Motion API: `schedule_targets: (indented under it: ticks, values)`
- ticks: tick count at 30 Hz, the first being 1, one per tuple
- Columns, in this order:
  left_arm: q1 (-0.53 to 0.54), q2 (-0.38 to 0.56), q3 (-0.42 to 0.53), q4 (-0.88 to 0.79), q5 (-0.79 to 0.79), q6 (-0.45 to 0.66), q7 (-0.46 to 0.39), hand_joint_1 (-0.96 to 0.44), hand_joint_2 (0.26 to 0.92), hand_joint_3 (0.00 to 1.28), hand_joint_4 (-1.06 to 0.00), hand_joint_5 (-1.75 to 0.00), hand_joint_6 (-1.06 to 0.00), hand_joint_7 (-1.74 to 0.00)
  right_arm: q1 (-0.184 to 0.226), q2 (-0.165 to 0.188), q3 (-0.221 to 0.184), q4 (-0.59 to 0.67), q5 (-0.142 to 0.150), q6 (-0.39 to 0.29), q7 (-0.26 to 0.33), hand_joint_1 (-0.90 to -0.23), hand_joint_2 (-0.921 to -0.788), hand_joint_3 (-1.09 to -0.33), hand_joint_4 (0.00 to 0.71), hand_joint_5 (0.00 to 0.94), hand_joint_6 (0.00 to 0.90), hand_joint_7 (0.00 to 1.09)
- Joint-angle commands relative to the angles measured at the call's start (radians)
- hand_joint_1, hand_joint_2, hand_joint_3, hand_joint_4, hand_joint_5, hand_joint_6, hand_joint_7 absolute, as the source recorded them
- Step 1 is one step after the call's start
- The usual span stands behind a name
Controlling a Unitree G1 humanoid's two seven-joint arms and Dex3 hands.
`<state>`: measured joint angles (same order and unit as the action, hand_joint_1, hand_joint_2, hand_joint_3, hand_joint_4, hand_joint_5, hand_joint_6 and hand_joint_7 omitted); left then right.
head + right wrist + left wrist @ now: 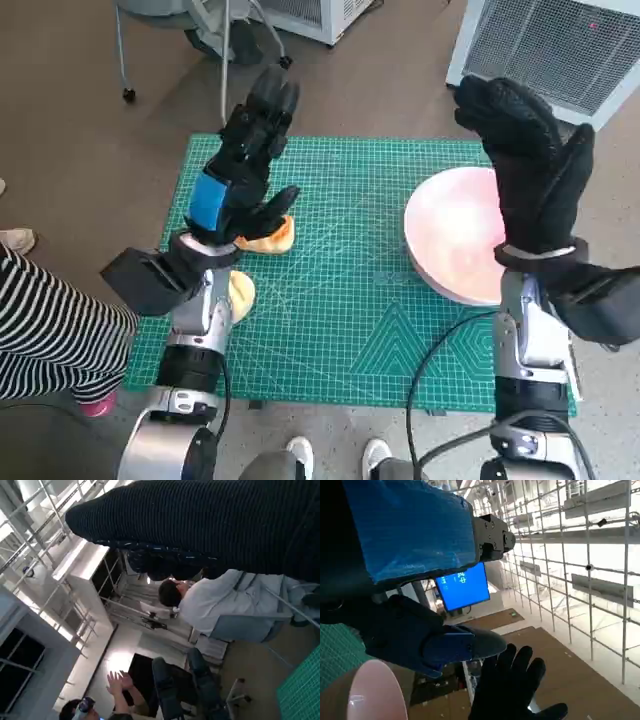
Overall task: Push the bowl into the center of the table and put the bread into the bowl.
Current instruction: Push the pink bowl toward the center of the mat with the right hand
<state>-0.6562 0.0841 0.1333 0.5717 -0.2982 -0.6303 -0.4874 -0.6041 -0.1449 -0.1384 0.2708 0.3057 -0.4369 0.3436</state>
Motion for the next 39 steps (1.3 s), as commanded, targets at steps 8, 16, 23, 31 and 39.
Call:
schedule_targets:
  ticks: [8, 16, 23, 31, 39]
  values:
    - [-0.013, 0.012, 0.010, -0.022, -0.024, 0.030, -0.016, -0.66, 0.921, 0.38, -0.02, -0.01, -0.12, -0.05, 0.027, 0.001, 0.005, 0.017, -0.013, 0.010, 0.006, -0.713, -0.921, -0.629, 0.194, 0.003, 0.093, 0.40]
    - [-0.015, 0.011, 0.012, -0.020, -0.029, 0.036, -0.020, -0.67, 0.921, 0.37, -0.02, -0.01, -0.12, -0.05, 0.029, 0.002, 0.006, 0.021, -0.011, 0.011, 0.010, -0.711, -0.921, -0.629, 0.194, 0.003, 0.093, 0.41]
    - [-0.017, 0.011, 0.012, -0.014, -0.021, 0.032, -0.017, -0.67, 0.921, 0.37, -0.02, -0.01, -0.12, -0.05, 0.032, -0.015, -0.008, 0.029, -0.002, 0.006, 0.021, -0.711, -0.921, -0.628, 0.194, 0.002, 0.093, 0.41]
    - [-0.016, 0.013, 0.012, -0.006, -0.013, 0.020, -0.016, -0.66, 0.921, 0.37, -0.02, -0.01, -0.12, -0.06, 0.049, -0.085, -0.086, 0.073, 0.016, -0.023, 0.040, -0.723, -0.921, -0.626, 0.189, 0.000, 0.082, 0.40]
    - [-0.014, 0.016, 0.014, 0.001, -0.009, 0.013, -0.016, -0.66, 0.921, 0.37, -0.02, 0.00, -0.12, -0.06, 0.073, -0.160, -0.193, 0.196, -0.014, -0.107, -0.016, -0.715, -0.921, -0.712, 0.136, 0.000, 0.028, 0.38]
